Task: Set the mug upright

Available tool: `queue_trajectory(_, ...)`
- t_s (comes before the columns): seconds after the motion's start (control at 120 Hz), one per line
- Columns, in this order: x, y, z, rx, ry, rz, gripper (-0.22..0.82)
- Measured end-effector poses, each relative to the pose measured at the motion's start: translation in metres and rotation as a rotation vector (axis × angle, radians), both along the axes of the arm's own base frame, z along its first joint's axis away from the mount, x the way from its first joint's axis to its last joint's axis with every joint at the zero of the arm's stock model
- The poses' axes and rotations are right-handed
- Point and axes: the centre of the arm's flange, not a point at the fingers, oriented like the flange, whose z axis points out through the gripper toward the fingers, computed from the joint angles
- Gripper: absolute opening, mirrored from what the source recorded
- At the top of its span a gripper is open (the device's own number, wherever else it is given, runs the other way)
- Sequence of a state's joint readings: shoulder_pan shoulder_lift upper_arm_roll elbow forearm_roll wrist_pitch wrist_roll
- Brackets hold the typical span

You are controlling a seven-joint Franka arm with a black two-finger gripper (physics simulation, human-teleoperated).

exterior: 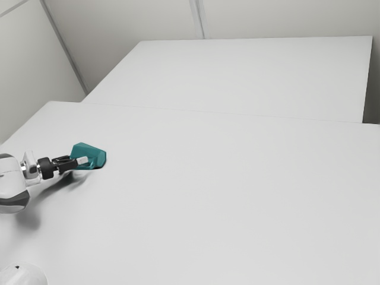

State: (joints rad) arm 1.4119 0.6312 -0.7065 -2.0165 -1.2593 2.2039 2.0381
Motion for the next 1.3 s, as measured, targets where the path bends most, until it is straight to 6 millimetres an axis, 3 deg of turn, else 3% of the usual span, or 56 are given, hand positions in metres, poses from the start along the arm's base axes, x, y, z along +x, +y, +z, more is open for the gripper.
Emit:
queue_trajectory(0.233, 0.004, -0.001, 0.006, 0.025, -0.004, -0.004, 0.08)
queue_trajectory(0.392, 0.009, -0.001, 0.013, 0.048, -0.007, -0.008, -0.05)
queue_trajectory(0.542, 0.013, -0.002, 0.023, 0.071, -0.01, -0.014, -0.12)
queue_trajectory(0.742, 0.023, -0.005, 0.054, 0.14, -0.022, -0.031, -0.14)
queue_trajectory(0.867, 0.034, -0.017, 0.082, 0.199, -0.023, -0.057, -0.15)
queue_trajectory(1.008, 0.052, -0.046, 0.116, 0.29, 0.007, -0.102, -0.16)
queue_trajectory(1.192, 0.062, -0.126, 0.178, 0.45, 0.082, -0.209, -0.15)
queue_trajectory(1.3, 0.071, -0.169, 0.2, 0.588, 0.185, -0.334, -0.16)
